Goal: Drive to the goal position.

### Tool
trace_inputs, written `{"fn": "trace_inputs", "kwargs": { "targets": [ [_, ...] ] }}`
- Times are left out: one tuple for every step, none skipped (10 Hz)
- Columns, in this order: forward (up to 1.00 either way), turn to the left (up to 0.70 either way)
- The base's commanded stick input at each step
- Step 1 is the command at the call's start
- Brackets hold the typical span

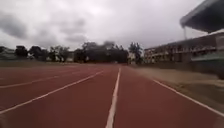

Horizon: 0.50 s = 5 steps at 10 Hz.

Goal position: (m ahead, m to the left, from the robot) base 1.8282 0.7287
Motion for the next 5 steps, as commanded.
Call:
{"fn": "trace_inputs", "kwargs": {
  "targets": [
    [0.50,0.00],
    [0.50,0.00],
    [0.50,0.00],
    [0.50,0.00],
    [0.50,0.00]
  ]
}}
